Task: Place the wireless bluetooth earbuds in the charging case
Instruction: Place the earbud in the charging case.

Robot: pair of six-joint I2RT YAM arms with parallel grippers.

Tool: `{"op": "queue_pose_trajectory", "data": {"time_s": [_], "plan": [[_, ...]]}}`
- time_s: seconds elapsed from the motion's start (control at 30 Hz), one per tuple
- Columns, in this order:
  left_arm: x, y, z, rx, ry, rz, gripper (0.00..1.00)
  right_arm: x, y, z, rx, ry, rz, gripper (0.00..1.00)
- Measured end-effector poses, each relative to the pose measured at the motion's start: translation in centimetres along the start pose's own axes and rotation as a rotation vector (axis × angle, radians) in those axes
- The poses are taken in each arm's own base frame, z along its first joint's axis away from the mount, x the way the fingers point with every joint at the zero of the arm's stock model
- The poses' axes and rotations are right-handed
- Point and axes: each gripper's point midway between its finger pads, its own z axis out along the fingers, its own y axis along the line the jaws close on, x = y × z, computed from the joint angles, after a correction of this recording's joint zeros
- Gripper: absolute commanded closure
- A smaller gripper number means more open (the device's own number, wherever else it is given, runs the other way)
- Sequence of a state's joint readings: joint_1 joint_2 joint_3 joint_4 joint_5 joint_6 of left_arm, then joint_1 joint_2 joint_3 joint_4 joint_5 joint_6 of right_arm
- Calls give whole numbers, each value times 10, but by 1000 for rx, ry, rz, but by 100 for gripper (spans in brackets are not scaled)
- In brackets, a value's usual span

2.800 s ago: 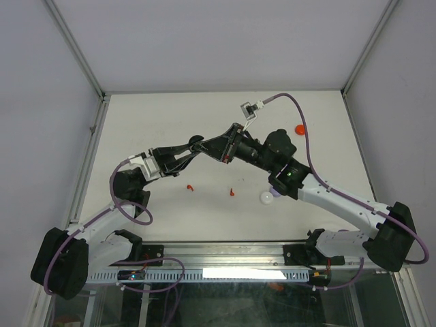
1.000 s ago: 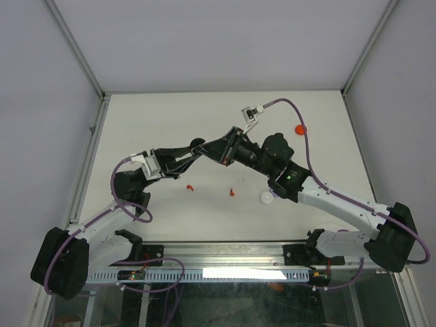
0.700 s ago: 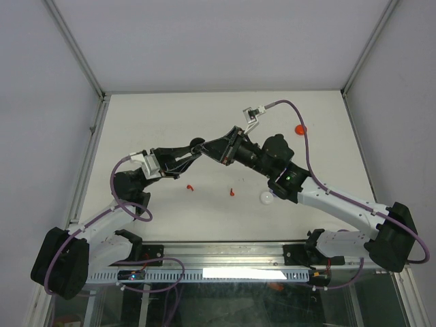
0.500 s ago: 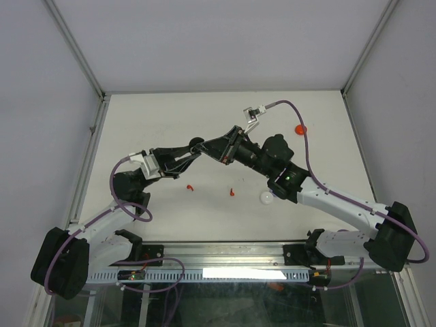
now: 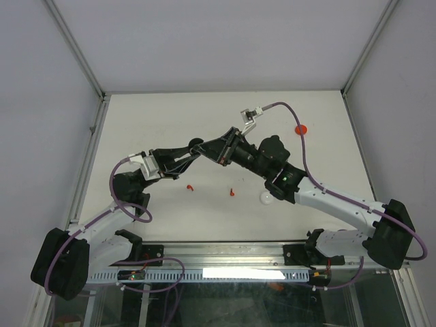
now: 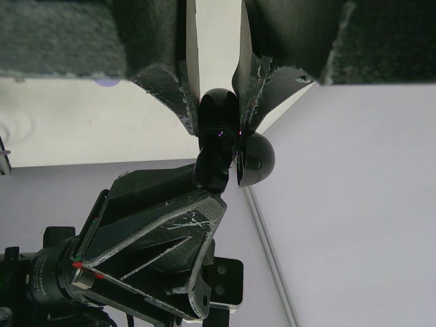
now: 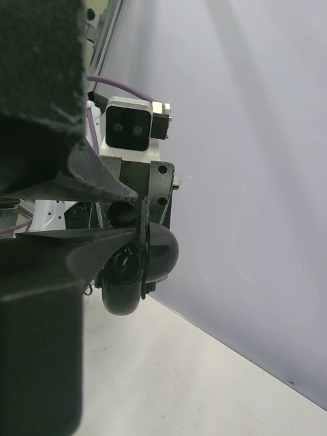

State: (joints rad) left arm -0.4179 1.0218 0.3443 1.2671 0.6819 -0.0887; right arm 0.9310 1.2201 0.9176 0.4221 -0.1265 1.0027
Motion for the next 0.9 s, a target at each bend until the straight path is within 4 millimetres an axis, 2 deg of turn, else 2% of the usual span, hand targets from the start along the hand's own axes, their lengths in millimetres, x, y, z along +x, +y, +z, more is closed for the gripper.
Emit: {"op": "queue_pose_trajectory", "data": {"time_s": [0.57,0.9], "plan": [[4,-1,-3,-5,10,-7,100,-5,-12,-1,67,-71,37,74],[5,0,-4,-14,12,-8,100,2,-12,0,91,-80,35,70]]}}
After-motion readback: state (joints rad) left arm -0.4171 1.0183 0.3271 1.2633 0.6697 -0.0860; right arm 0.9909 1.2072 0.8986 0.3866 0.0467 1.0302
